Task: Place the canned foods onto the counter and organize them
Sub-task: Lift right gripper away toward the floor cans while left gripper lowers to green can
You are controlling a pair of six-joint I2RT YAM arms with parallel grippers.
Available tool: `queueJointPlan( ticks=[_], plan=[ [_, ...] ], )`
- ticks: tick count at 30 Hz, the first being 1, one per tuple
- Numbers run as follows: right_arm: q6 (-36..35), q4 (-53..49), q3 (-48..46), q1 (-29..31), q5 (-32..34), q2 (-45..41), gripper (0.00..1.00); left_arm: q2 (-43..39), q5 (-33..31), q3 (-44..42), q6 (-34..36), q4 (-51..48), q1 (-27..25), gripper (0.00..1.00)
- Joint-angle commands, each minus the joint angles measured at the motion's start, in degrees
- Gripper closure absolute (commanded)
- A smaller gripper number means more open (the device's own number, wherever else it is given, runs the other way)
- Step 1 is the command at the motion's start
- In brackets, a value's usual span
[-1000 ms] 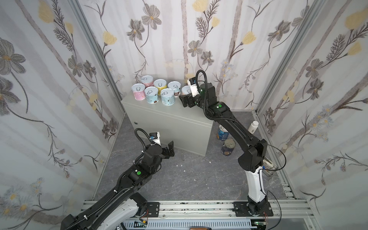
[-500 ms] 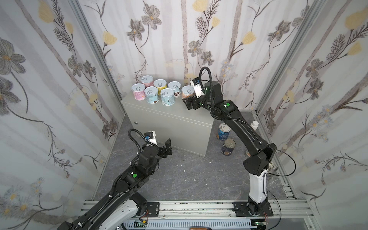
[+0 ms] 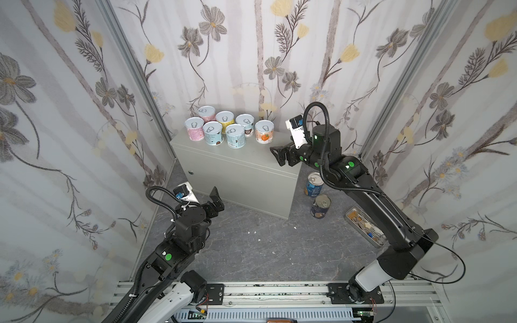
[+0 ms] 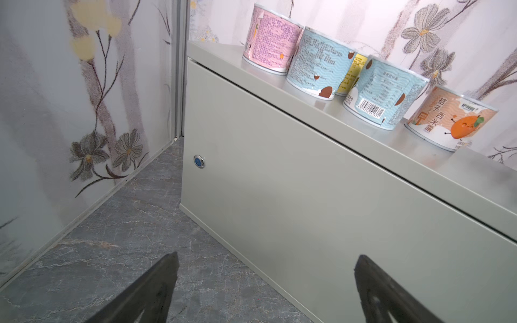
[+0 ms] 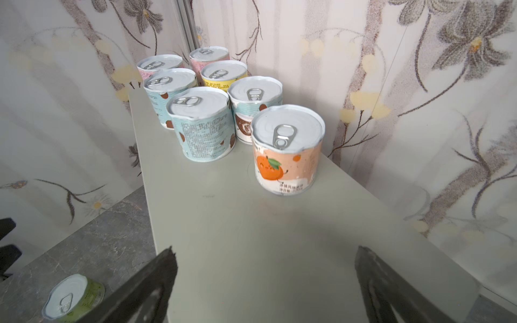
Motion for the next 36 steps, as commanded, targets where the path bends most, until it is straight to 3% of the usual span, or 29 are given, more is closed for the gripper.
queueJointPlan(
  ticks=[1,8,11,18,21,28,30,36],
  plan=[
    [2.42,7.25,-7.32,0.83,1.47,-6.9,0.0,3.53,-1.62,4.02,-3.14,-10.02,1.06,0.0],
    [6.74,13.95,-27.93,3.33,4.36,-22.73,0.0,11.1,7.47,10.53,-7.4,-25.55,8.25,0.0],
    [9.46,17.98,-36.99,3.78,2.93,-29.13,0.0,11.99,8.1,11.27,-8.98,-30.19,10.98,0.0],
    [14.18,25.27,-54.25,4.49,-0.31,-39.37,0.0,14.49,16.03,9.62,-12.84,-31.72,20.22,0.0],
    [16.13,28.07,-60.91,4.51,-1.03,-42.42,0.0,15.55,16.67,6.78,-15.55,-31.54,22.84,0.0],
    [19.41,34.83,-69.81,4.6,-4.88,-45.05,0.0,19.41,19.18,2.27,-18.22,-31.27,32.75,0.0],
    [19.76,35.3,-70.55,4.6,-5.64,-45.42,0.0,20.03,22.72,0.95,-20.39,-31.05,35.18,0.0],
    [21.3,37.32,-71.99,4.59,-7.68,-46.74,0.0,19.0,23.96,-6.46,-27.88,-29.81,36.27,0.0]
  ],
)
